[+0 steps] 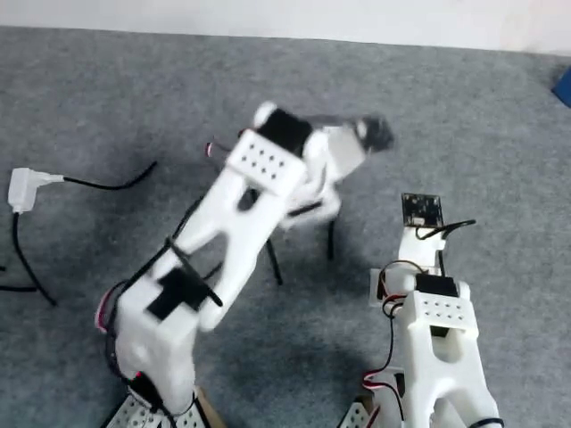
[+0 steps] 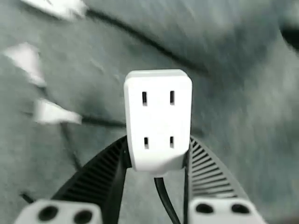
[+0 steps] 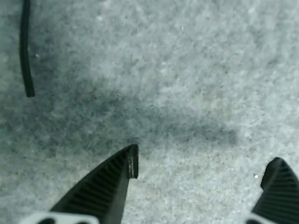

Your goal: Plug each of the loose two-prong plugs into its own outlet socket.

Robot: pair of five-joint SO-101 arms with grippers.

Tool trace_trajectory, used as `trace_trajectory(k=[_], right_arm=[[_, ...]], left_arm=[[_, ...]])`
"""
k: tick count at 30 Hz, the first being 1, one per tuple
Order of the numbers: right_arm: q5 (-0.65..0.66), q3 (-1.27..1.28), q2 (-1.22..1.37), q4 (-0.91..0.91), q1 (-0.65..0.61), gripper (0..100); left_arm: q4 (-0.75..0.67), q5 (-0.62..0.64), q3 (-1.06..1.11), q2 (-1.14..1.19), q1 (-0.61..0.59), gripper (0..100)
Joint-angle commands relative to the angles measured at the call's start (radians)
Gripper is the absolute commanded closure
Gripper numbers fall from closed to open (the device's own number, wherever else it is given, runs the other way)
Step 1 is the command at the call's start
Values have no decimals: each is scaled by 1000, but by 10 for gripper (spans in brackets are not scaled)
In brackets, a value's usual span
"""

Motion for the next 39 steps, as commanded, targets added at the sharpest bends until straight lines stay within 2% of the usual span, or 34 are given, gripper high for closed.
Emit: trace_trajectory(k=[1, 5, 9, 12, 16, 19, 24, 26, 34, 39], right_arm=[[2, -2, -1, -22, -10, 601], [2, -2, -1, -22, -10, 601], [2, -2, -1, -21, -10, 601], [2, -2, -1, -21, -12, 601], [2, -2, -1, -21, -38, 601], [2, -2, -1, -21, -39, 601], [2, -2, -1, -21, -39, 601], [2, -2, -1, -21, -41, 601], [2, -2, -1, -18, -41, 601], [44, -61, 1, 76, -74, 601]], left_arm=[[-14, -187, 565, -320, 51, 994], [-292, -252, 952, -487, 56, 995], [-572, -279, 1247, -512, 87, 995], [-661, -279, 1319, -499, 113, 995], [-709, -279, 1333, -496, 139, 993], [-713, -276, 1323, -504, 131, 966], [-707, -275, 1290, -513, 67, 744], [-704, -278, 1262, -521, 27, 693], [-437, -327, 943, -568, -163, 713], [-311, -318, 742, -562, -325, 713]])
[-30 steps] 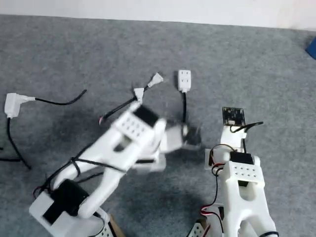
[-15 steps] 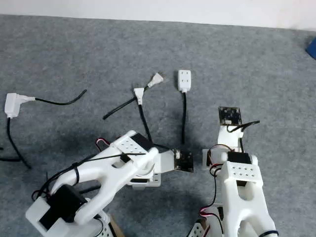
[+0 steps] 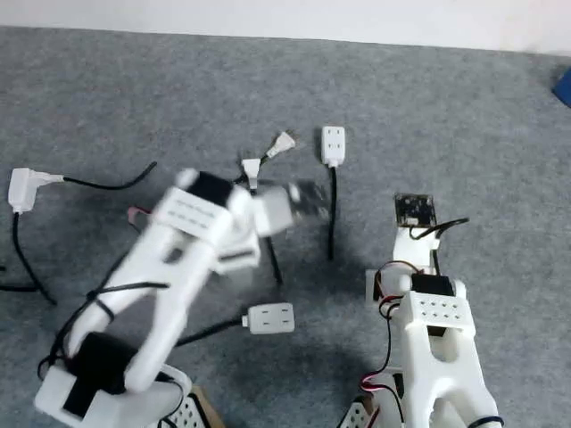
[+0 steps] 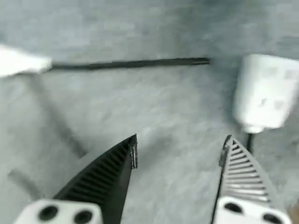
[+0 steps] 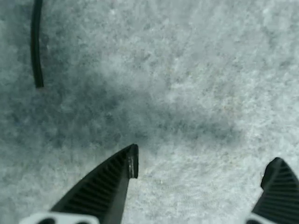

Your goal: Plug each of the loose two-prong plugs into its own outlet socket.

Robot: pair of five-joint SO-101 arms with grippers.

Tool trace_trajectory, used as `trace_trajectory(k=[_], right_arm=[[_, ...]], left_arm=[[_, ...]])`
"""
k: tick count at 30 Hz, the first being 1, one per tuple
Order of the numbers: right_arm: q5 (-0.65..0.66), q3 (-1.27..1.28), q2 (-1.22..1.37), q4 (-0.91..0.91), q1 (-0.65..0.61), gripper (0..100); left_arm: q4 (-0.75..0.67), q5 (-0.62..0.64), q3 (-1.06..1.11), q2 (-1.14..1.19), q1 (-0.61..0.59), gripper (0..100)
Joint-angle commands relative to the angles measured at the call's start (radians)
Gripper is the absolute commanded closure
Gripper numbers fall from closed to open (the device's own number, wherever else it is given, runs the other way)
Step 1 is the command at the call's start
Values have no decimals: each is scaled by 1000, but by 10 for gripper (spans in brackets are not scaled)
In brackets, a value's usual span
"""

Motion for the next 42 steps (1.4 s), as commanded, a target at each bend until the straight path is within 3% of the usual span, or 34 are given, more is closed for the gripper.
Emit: trace_trajectory(k=[1, 4, 9, 13, 15, 19, 23, 29, 35, 42], right_arm=[[26, -68, 1, 51, -58, 601], [26, -122, -1, 107, -107, 601], [32, -568, 165, 318, -246, 601], [28, -1098, 547, 484, -371, 602], [8, -1385, 763, 533, -412, 602], [-172, -1905, 1214, 585, -466, 602], [-313, -2371, 1596, 588, -513, 602], [-305, -2844, 1945, 651, -619, 602], [-262, -2839, 1995, 661, -630, 615], [-221, -2724, 1997, 661, -598, 803]], left_arm=[[129, -2, -176, -30, -130, 713], [110, 43, -188, -28, -189, 713], [-43, 396, -182, 7, -360, 713], [-57, 704, -182, 111, -444, 713], [-94, 784, -180, 168, -466, 713], [-193, 918, -150, 280, -487, 713], [-244, 925, -140, 323, -522, 713], [-252, 927, -137, 321, -529, 713], [-247, 927, -137, 321, -526, 713], [-247, 927, -125, 317, -526, 713]])
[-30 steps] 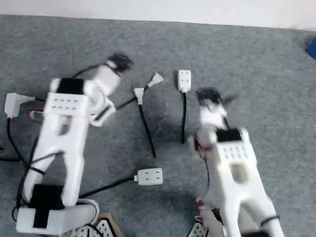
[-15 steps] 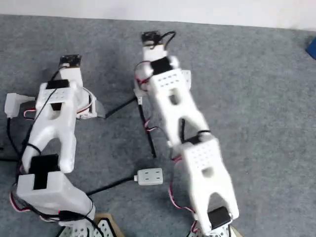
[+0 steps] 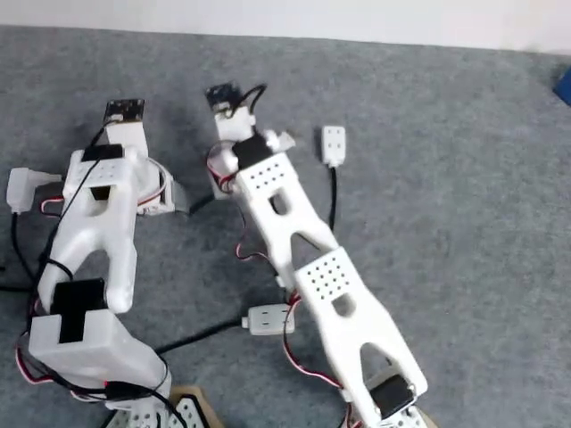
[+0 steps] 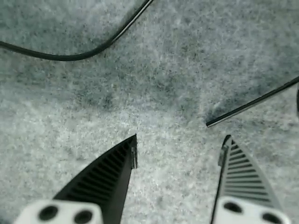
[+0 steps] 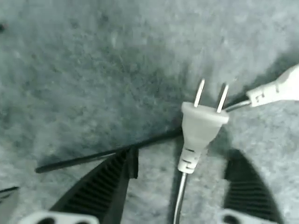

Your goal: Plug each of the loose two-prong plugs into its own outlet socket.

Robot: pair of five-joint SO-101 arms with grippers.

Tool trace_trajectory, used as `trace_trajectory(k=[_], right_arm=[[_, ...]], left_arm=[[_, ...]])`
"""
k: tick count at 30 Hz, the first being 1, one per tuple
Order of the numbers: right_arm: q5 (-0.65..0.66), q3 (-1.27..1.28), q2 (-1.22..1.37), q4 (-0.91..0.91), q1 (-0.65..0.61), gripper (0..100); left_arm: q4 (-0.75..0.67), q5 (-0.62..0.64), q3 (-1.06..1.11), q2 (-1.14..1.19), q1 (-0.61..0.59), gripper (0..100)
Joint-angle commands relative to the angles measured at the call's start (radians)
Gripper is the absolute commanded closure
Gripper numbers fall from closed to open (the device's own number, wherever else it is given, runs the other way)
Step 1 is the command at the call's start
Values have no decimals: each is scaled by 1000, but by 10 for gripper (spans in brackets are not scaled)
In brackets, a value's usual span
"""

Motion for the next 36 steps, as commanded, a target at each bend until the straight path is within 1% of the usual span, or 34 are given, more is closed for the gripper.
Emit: trace_trajectory(k=[1, 5, 9, 11, 13, 14, 15, 17, 19, 22, 24, 27, 29, 31, 34, 36], right_arm=[[17, 18, -21, 7, 33, 803], [61, 16, -15, 4, 39, 807], [69, 16, -15, 4, 39, 817], [71, 16, -15, 12, 44, 884], [71, 16, -15, 15, 47, 988], [71, 16, -15, 24, 50, 996], [71, 16, -16, 36, 51, 979], [72, 10, -21, 70, 53, 995], [87, 1, -31, 122, 56, 991], [181, -38, -97, 252, 53, 991], [241, -33, -185, 248, 81, 992], [322, 125, -395, 249, 136, 992], [330, 352, -598, 248, 162, 992], [350, 628, -831, 246, 157, 992], [436, 1047, -1190, 245, 94, 992], [509, 1288, -1422, 245, 36, 992]], left_arm=[[-11, 3, 8, -12, -4, 713], [-9, 3, 8, -12, -2, 713], [-8, 2, 8, -12, -2, 713], [-8, 2, 8, -12, -2, 713], [-8, 2, 8, -12, -2, 713], [-8, 2, 8, -12, -2, 713], [-8, 2, 8, -12, -2, 713], [-8, 2, 8, -12, -2, 713], [-12, 0, 8, -10, -2, 713], [-14, 0, 4, -2, 7, 713], [-12, 0, 8, -2, 30, 713], [-8, 0, 7, -2, 41, 713], [-8, -2, 1, -4, 41, 713], [-9, -2, -1, -10, 45, 713], [-6, -66, -38, -10, 67, 713], [38, -109, -67, -12, 82, 713]])
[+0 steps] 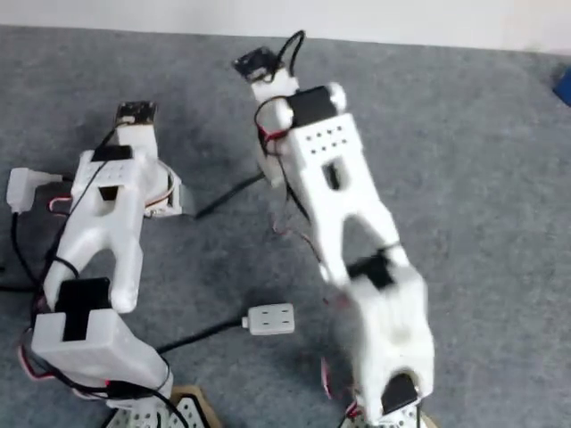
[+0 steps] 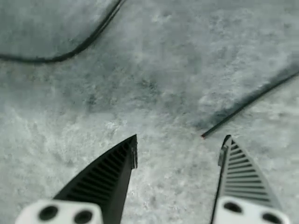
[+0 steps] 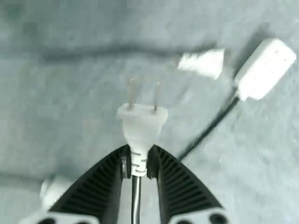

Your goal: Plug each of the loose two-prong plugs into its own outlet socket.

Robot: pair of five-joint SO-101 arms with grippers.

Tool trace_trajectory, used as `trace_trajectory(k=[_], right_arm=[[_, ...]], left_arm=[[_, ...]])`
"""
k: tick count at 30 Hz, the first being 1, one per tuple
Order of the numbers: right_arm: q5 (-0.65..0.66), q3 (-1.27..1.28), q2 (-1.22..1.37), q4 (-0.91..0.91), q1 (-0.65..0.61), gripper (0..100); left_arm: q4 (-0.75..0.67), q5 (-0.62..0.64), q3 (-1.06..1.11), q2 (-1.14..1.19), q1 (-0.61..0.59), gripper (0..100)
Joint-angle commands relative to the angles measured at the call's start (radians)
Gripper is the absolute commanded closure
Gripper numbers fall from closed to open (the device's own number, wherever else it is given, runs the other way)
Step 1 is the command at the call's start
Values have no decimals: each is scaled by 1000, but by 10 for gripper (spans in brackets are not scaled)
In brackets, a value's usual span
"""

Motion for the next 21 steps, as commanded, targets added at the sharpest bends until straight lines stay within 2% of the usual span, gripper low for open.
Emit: trace_trajectory(k=[1, 5, 9, 11, 14, 18, 21], right_arm=[[117, 513, -552, 19, -94, 992], [150, 851, -905, 4, -170, 992], [121, 1153, -1109, -139, -170, 991], [100, 1244, -1152, -202, -170, 991], [41, 1308, -1153, -308, -170, 991], [-54, 1336, -1132, -453, -171, 991], [-127, 1334, -1040, -529, -176, 991]], left_arm=[[77, -92, -96, -15, 56, 712], [255, -198, -222, -27, 142, 712], [284, -204, -170, -239, 205, 712], [270, -216, -39, -429, 236, 712], [129, -242, 243, -780, 246, 709], [-32, -238, 601, -1254, 157, 698], [-52, -213, 797, -1521, 148, 626]])
